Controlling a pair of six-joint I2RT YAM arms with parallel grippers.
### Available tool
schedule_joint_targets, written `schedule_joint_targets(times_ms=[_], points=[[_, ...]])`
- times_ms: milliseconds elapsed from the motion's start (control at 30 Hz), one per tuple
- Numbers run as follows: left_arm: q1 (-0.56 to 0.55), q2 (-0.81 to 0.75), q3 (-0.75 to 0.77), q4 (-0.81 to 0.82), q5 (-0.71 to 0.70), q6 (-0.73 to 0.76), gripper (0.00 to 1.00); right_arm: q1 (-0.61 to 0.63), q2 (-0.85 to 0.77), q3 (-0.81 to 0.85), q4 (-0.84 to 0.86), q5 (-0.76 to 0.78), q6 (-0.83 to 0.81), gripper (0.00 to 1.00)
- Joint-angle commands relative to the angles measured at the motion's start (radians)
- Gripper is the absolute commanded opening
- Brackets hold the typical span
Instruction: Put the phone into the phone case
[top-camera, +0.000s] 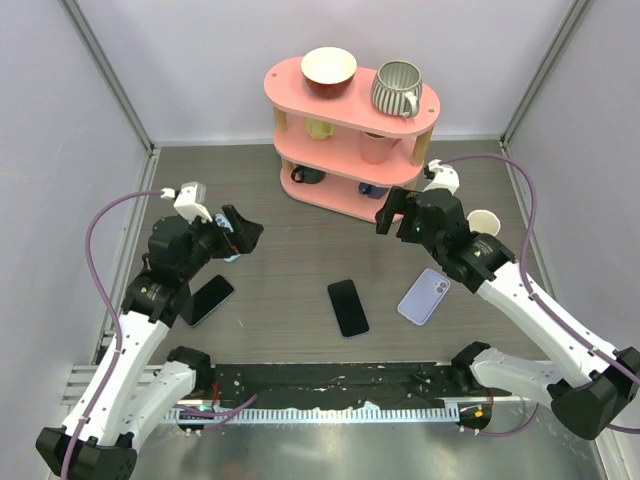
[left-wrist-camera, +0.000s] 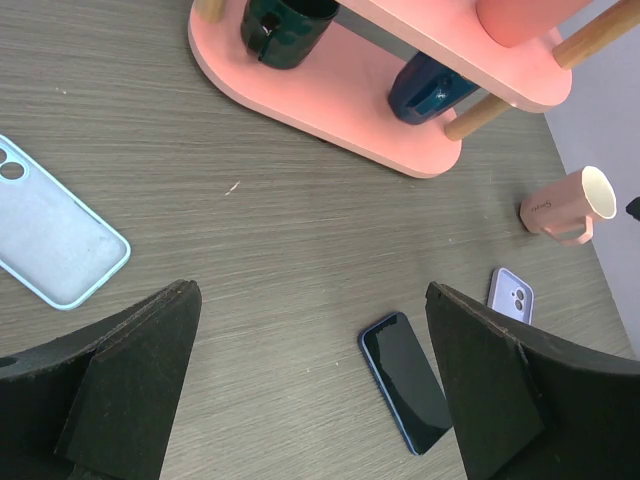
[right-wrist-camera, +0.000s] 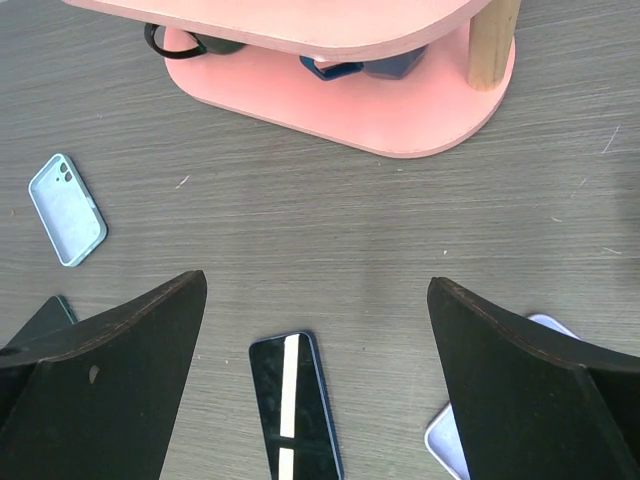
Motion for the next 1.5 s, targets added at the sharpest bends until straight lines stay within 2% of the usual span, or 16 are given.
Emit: schedule_joint_targets(times_ms=[0, 267, 500, 667, 800, 967, 1100, 1233, 1300, 1467], points=[[0.005, -0.016, 0.005, 0.034, 0.005, -0.008, 1.00, -0.002, -0.006, 0.051, 0.001, 0.011, 0.016, 0.98], [0.005, -0.010, 0.001, 0.027, -0.055, -0.015, 1.00, -0.002, -0.012, 0.077, -0.089, 0.023, 0.056, 0.98], [0.005, -0.025, 0.001, 0.022, -0.084, -0.018, 1.00, -0.002, -0.012, 0.042, -0.083, 0.040, 0.053, 0.98], [0.005, -0.051, 0.002, 0.004, -0.090, -0.018, 1.00, 0.000, 0.036, 0.024, -0.096, -0.073, 0.129, 0.97], [0.004, -0.097, -0.018, -0.002, -0.167, -0.017, 1.00, 0.006, 0.078, 0.050, -0.086, -0.165, 0.059, 0.93], [0.005, -0.112, -0.009, -0.008, -0.199, -0.015, 1.00, 0.096, 0.109, -0.033, 0.030, -0.260, 0.051, 0.91], [0.005, -0.140, 0.002, -0.050, -0.274, -0.015, 1.00, 0.271, 0.222, -0.002, -0.019, -0.085, 0.051, 0.91], [0.004, -0.210, 0.001, -0.053, -0.310, -0.015, 1.00, 0.345, 0.351, 0.024, -0.047, -0.001, 0.033, 0.95], [0.004, -0.212, -0.006, -0.045, -0.323, -0.014, 1.00, 0.370, 0.398, 0.047, -0.056, 0.000, 0.001, 0.99], [0.004, -0.214, 0.001, -0.053, -0.310, -0.011, 1.00, 0.387, 0.431, 0.039, -0.063, -0.074, -0.047, 0.98]])
